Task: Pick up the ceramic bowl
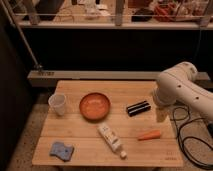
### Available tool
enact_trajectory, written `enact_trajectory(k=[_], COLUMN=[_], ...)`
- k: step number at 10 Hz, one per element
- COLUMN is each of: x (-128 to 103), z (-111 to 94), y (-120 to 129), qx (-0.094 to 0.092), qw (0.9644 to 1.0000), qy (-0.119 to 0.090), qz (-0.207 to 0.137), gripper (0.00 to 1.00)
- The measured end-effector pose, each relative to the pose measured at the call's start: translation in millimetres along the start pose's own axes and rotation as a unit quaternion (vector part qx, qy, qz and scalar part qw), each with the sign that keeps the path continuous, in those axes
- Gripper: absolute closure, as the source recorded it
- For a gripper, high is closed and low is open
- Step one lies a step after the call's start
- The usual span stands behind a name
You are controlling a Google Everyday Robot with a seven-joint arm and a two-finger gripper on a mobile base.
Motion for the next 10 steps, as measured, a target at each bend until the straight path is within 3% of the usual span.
enact_trajectory(k=[4, 6, 10], x=[-13.5, -14.9, -24.8], z=[-0.3, -0.6, 0.0], y=[-8.3, -10.4, -15.8], qx=[0.025, 0.033, 0.052], qw=[0.9983, 0.9976, 0.9932], qy=[0.005, 0.006, 0.008], qz=[-0.052, -0.06, -0.104], gripper=[0.2, 0.2, 0.2])
